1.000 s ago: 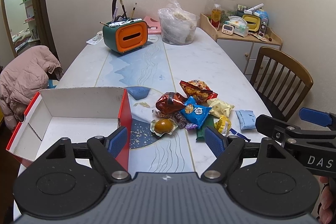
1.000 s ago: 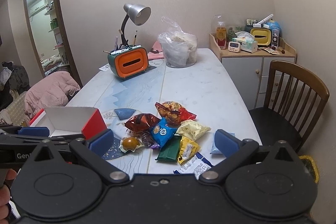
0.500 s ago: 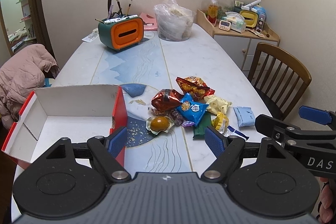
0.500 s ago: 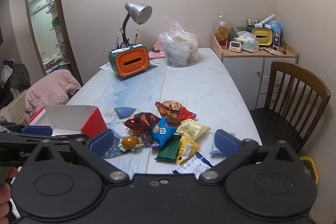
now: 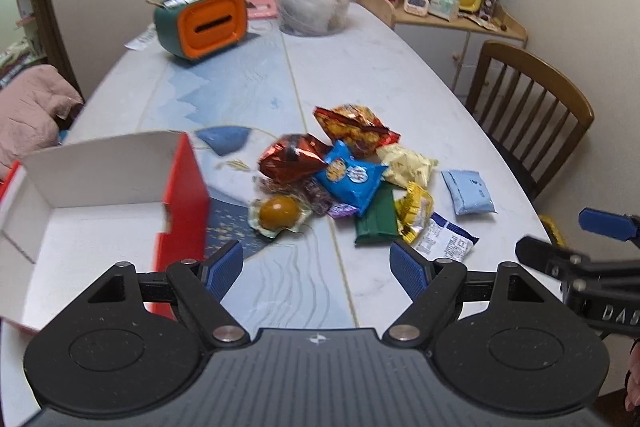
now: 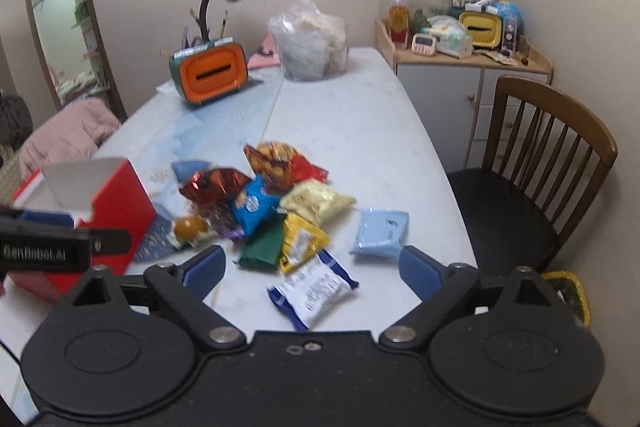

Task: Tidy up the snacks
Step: 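Grasp the brown round cake with the left gripper while the right grasps the white-blue pastry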

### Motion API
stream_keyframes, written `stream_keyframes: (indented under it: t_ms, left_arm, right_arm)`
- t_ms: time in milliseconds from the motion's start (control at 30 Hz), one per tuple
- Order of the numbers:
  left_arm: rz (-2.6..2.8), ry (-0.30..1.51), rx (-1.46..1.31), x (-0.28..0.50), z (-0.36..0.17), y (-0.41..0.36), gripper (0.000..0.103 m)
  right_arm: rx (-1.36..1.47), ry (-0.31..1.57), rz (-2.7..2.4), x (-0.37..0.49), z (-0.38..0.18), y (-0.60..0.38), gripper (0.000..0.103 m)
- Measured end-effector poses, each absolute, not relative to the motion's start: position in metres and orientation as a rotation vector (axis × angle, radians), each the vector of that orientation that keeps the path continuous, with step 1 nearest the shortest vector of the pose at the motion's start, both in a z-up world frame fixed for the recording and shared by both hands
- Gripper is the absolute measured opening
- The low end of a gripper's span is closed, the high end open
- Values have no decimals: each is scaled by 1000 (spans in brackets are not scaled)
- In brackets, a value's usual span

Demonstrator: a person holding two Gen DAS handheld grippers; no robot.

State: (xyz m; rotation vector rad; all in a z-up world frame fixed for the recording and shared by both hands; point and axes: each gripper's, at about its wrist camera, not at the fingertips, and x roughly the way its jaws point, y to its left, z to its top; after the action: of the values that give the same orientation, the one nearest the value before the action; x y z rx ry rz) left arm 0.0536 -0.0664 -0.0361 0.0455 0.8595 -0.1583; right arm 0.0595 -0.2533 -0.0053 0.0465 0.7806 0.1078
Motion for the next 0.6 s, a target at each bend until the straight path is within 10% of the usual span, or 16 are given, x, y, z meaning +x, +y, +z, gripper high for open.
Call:
stream_keyframes:
  t_ms: [600]
  left_arm:
    - [-122, 897, 37, 132, -83, -78, 79]
  right_arm:
    - [-99, 910, 276, 98, -73, -256, 91]
